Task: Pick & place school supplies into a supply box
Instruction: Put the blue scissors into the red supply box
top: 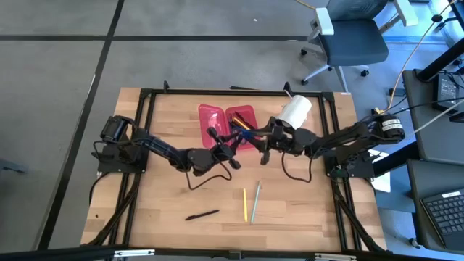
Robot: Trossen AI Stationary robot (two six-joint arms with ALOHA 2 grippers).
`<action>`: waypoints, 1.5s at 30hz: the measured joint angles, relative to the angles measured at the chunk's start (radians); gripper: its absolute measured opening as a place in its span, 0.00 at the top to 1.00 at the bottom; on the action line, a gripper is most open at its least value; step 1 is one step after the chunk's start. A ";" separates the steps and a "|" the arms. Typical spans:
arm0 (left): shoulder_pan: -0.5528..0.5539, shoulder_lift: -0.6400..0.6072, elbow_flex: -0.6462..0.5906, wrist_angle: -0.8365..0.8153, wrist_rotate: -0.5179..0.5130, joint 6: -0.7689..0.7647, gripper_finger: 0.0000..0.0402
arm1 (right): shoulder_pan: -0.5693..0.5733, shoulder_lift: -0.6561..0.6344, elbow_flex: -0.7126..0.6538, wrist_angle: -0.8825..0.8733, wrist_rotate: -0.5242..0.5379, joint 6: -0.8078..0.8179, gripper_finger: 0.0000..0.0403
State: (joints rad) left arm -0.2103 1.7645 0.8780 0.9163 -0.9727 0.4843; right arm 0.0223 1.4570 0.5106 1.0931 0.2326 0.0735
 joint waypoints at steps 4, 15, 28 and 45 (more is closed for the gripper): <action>0.006 0.000 0.000 -0.001 -0.001 0.000 0.81 | -0.001 0.028 0.000 0.028 0.003 -0.005 0.77; 0.015 0.000 0.000 -0.007 -0.006 0.001 0.79 | -0.007 0.036 0.000 0.037 0.014 -0.052 0.87; -0.002 0.000 0.000 -0.027 -0.022 0.017 0.59 | -0.006 0.036 0.000 0.037 0.069 -0.085 0.87; -0.142 -0.086 0.000 -0.197 -0.115 -0.053 0.54 | -0.144 0.032 0.009 -0.147 -0.016 0.034 0.88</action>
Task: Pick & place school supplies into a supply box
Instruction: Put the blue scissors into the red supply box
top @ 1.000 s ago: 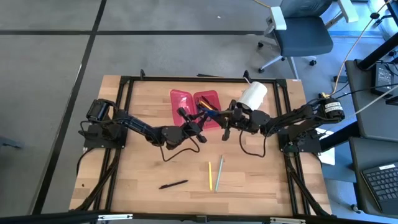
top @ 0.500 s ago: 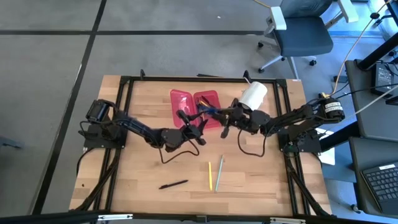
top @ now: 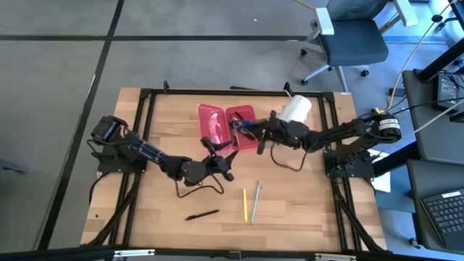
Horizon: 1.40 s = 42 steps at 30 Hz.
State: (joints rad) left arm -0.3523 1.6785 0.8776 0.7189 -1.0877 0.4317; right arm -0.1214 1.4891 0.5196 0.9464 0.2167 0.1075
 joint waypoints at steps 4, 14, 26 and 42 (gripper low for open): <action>-0.028 -0.079 0.000 -0.197 0.055 -0.158 0.54 | -0.094 0.000 0.104 -0.315 -0.225 0.085 0.88; -0.003 -0.223 0.000 -0.622 0.474 -0.598 0.54 | -0.200 0.000 0.414 -1.143 -0.371 -0.002 0.87; 0.000 -0.270 0.000 -0.806 0.899 -0.795 0.54 | -0.366 0.004 0.402 -1.101 -0.624 -0.008 0.87; 0.001 -0.270 0.000 -0.910 0.907 -0.786 0.54 | -0.383 0.258 0.401 -0.926 -0.794 0.046 0.87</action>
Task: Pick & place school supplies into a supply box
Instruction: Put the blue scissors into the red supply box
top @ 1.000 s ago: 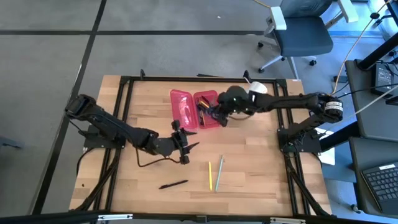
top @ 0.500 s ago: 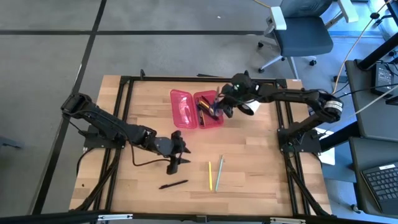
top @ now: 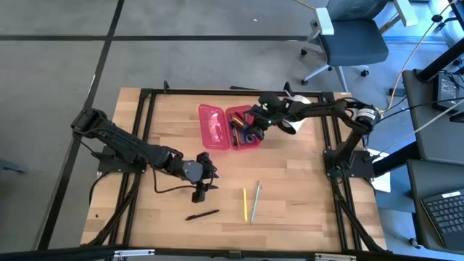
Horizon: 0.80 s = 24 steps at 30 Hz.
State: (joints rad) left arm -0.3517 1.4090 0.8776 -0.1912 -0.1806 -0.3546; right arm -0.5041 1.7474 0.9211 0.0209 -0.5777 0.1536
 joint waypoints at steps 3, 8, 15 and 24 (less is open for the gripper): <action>0.000 0.000 0.000 -0.001 0.000 0.000 0.54 | -0.004 0.027 0.000 0.012 -0.005 0.004 0.87; 0.000 0.000 0.000 -0.001 0.000 0.000 0.54 | -0.010 0.042 0.001 0.027 0.014 0.003 0.86; 0.000 0.000 0.000 -0.001 0.000 0.001 0.54 | -0.010 0.040 0.000 0.029 0.061 -0.008 0.80; 0.000 0.000 0.000 -0.001 -0.003 0.001 0.54 | -0.010 0.040 0.000 0.029 0.138 -0.048 0.79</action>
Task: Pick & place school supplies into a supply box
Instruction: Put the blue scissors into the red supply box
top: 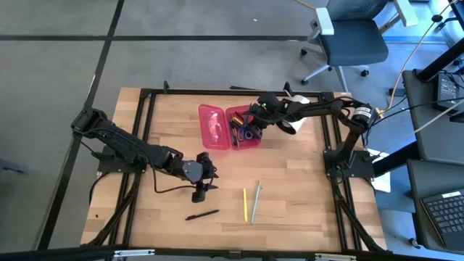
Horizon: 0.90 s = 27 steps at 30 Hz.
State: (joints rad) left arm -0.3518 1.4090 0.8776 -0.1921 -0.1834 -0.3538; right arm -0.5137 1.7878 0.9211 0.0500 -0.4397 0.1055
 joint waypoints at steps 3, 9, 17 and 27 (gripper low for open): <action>0.000 0.000 0.000 0.000 -0.001 0.000 0.54 | 0.000 0.000 0.000 0.000 0.000 -0.032 0.79; 0.000 0.000 0.000 0.000 -0.001 0.000 0.54 | 0.000 0.000 0.000 0.000 0.001 -0.071 0.78; 0.000 0.000 0.000 0.000 -0.001 0.000 0.54 | 0.000 0.000 0.000 -0.012 0.011 -0.084 0.70; 0.000 0.000 0.000 0.000 -0.001 0.000 0.53 | -0.001 -0.001 0.000 -0.020 0.009 -0.059 0.59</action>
State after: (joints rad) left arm -0.3517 1.4094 0.8776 -0.1921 -0.1848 -0.3535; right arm -0.5144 1.7868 0.9207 0.0296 -0.4305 0.0464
